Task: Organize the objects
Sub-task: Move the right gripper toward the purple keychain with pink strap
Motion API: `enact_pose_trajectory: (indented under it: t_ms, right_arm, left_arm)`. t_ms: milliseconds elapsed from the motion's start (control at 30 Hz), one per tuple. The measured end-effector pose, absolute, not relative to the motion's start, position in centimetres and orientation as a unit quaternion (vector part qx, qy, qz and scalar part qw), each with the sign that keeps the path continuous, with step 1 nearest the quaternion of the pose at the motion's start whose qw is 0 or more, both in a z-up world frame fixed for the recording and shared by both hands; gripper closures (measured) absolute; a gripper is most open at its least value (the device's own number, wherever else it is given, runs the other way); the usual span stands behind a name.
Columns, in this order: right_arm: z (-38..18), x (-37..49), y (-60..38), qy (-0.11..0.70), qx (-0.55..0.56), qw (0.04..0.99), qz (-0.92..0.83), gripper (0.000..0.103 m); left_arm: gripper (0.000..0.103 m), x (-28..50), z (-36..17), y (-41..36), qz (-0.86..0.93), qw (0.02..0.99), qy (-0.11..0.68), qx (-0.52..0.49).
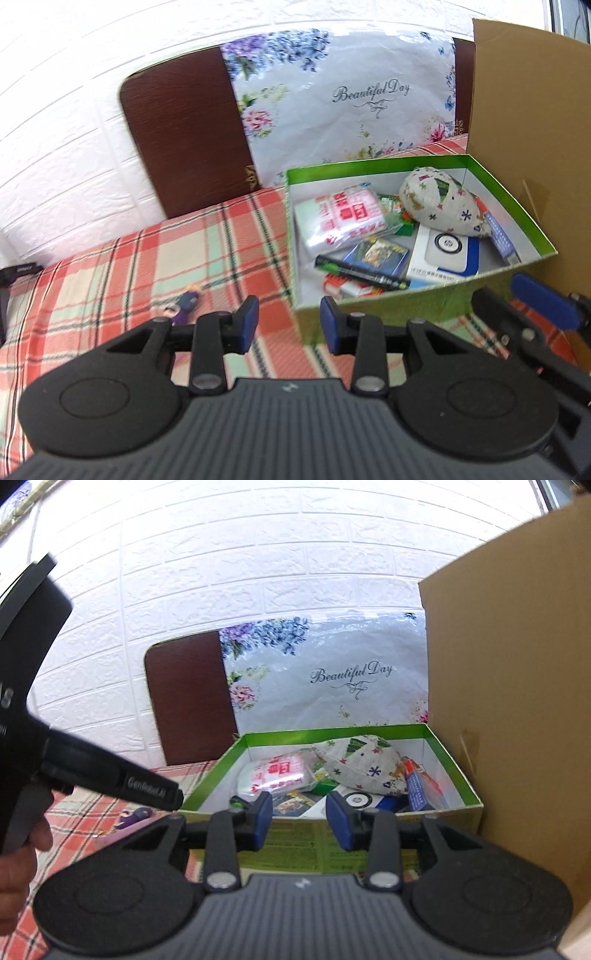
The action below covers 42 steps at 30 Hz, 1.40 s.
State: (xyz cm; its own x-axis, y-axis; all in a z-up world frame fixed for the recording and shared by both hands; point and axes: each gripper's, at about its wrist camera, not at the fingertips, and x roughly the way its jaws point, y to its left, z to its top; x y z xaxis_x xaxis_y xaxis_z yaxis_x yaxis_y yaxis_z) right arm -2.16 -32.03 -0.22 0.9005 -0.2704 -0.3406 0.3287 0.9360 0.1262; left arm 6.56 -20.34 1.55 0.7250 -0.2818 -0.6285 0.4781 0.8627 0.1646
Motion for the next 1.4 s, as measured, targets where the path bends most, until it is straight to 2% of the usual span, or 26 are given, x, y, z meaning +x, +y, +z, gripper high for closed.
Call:
enact_pose_trajectory:
  t_ms: [600, 1400]
  right_arm:
    - [0.9, -1.7, -24.5, 0.178, 0.021, 0.978, -0.104, 0.067]
    - [-2.9, 4.8, -17.3, 0.267, -0.026, 0.963, -0.015, 0.064]
  left_arm:
    - [0.062, 5.9, 0.5, -12.0, -0.168, 0.93, 0.304, 0.122]
    - [0.059, 12.4, -4.9, -2.1, -0.072, 0.921, 0.378, 0.06]
